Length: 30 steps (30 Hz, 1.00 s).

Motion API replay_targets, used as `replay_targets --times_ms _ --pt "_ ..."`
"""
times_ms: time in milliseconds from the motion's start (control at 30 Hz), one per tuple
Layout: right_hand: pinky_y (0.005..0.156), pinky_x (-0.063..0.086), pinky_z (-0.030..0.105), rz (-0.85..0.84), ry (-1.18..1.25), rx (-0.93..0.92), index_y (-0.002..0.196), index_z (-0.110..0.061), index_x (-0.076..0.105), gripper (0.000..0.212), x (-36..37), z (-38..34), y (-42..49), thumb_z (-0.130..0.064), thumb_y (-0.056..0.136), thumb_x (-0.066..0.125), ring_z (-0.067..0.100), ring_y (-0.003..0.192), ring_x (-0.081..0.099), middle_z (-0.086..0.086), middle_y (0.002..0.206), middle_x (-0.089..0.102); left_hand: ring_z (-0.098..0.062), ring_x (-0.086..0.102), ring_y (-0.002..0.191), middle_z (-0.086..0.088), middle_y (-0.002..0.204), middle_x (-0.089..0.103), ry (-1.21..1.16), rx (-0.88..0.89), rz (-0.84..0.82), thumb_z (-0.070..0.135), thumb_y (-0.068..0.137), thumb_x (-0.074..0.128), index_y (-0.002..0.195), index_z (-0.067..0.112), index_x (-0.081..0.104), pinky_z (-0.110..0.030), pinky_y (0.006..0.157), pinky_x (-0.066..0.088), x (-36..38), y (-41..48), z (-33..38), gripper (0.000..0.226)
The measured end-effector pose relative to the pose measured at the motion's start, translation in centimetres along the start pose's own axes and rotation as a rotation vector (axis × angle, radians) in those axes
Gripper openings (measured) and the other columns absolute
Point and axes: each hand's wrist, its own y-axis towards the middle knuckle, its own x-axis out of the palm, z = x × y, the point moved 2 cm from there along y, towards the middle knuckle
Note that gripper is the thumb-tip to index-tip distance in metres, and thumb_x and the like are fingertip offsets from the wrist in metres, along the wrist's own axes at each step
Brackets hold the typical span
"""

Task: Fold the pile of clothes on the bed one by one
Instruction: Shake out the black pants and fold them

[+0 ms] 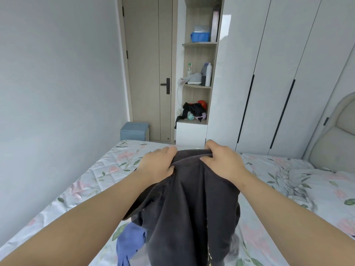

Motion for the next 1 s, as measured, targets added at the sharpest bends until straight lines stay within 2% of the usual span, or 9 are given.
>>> replay_targets --times_ms 100,200,267,333,500,600,700,900,1000 --pt "0.061 0.037 0.03 0.062 0.037 0.031 0.09 -0.021 0.043 0.014 -1.8 0.1 0.9 -0.032 0.092 0.052 0.02 0.076 0.051 -0.007 0.072 0.05 -0.025 0.054 0.102 -0.002 0.126 0.048 -0.193 0.018 0.214 0.018 0.092 0.047 0.128 0.018 0.041 -0.035 0.075 0.047 0.0 0.2 0.5 0.037" --pt "0.062 0.037 0.03 0.087 0.084 0.062 0.09 -0.019 0.047 0.013 -3.1 0.1 1.4 -0.029 0.091 0.054 0.021 0.079 0.052 -0.006 0.074 0.052 -0.024 0.061 0.084 -0.005 0.124 0.045 -0.197 0.199 0.442 0.018 0.08 0.047 0.114 0.019 0.046 -0.031 0.063 0.053 1.1 -0.5 1.7 0.034" --pt "0.064 0.038 0.03 0.091 0.078 0.071 0.09 -0.018 0.048 0.013 -3.5 0.1 1.5 -0.029 0.09 0.054 0.022 0.082 0.054 -0.002 0.08 0.057 -0.022 0.062 0.076 -0.005 0.123 0.04 -0.166 0.195 0.417 0.022 0.077 0.058 0.106 0.019 0.043 -0.03 0.057 0.053 2.7 -0.8 1.8 0.033" --pt "0.066 0.04 0.03 0.104 0.076 0.083 0.089 -0.018 0.047 0.012 -3.6 0.2 1.5 -0.028 0.09 0.055 0.022 0.083 0.055 0.0 0.084 0.059 -0.027 0.063 0.082 -0.004 0.128 0.036 -0.224 0.104 0.291 0.022 0.074 0.073 0.111 0.023 0.036 -0.035 0.061 0.055 4.1 -1.1 2.0 0.053" --pt "0.068 0.043 0.031 0.105 0.067 0.128 0.087 -0.02 0.047 0.012 -4.2 1.2 1.4 -0.029 0.089 0.055 0.022 0.083 0.054 -0.002 0.083 0.057 -0.027 0.056 0.099 -0.002 0.135 0.036 -0.342 -0.081 0.067 0.01 0.092 0.051 0.136 0.025 0.029 -0.033 0.082 0.046 4.6 -1.0 1.8 0.051" --pt "0.066 0.042 0.031 0.055 -0.055 0.105 0.089 -0.019 0.046 0.015 -4.5 1.9 1.3 -0.033 0.09 0.054 0.022 0.081 0.054 -0.005 0.077 0.053 -0.027 0.054 0.1 -0.003 0.118 0.049 -0.342 -0.096 -0.005 0.007 0.092 0.044 0.112 0.024 0.04 -0.033 0.083 0.043 3.7 -0.1 0.6 0.026" --pt "0.068 0.043 0.031 0.001 -0.207 0.041 0.089 -0.023 0.042 0.018 -4.9 2.3 1.2 -0.038 0.092 0.051 0.022 0.082 0.053 -0.003 0.082 0.054 -0.026 0.053 0.1 -0.002 0.102 0.05 -0.201 -0.109 -0.108 0.016 0.097 0.041 0.093 0.023 0.037 -0.03 0.077 0.038 2.2 0.6 -0.9 0.009" --pt "0.067 0.039 0.03 0.021 -0.427 -0.048 0.099 -0.022 0.043 0.024 -6.5 2.5 1.6 -0.046 0.097 0.042 0.024 0.093 0.059 0.0 0.096 0.062 -0.025 0.052 0.087 -0.004 0.102 0.059 0.021 -0.153 0.023 0.015 0.094 0.035 0.095 0.018 0.034 -0.038 0.088 0.033 -3.6 2.9 -2.0 0.003" --pt "0.067 0.041 0.031 0.08 -0.45 -0.063 0.104 -0.019 0.044 0.027 -7.8 2.7 1.9 -0.045 0.097 0.041 0.026 0.093 0.06 0.001 0.099 0.063 -0.026 0.045 0.076 -0.005 0.089 0.054 -0.014 -0.078 0.068 0.013 0.093 0.037 0.093 0.014 0.032 -0.035 0.076 0.034 -6.6 3.6 -1.8 0.005"
